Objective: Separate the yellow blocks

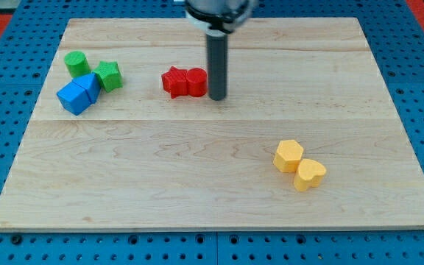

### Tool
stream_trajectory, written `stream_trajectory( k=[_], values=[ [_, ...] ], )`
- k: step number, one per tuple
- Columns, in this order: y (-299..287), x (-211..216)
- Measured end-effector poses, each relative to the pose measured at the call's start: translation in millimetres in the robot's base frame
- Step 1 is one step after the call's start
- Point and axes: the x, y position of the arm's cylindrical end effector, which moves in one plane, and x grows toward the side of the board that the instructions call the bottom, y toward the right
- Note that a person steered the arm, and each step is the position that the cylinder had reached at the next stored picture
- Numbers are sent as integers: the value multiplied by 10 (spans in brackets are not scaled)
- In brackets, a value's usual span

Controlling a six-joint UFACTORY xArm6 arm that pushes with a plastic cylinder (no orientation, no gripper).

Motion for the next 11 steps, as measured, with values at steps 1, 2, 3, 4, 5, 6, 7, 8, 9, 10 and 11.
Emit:
stream_trajectory(
  k=[1, 2, 3, 4, 5, 6, 7, 8, 9, 10, 11],
  values=[
    [739, 18],
    [1168, 468],
    [1168, 1162],
    [1463, 1552],
    [1648, 1748],
    [1441, 1931],
    [1099, 1750],
    [660, 1361],
    [241, 1078],
    [1013, 1325],
    [1201, 1179]
  ],
)
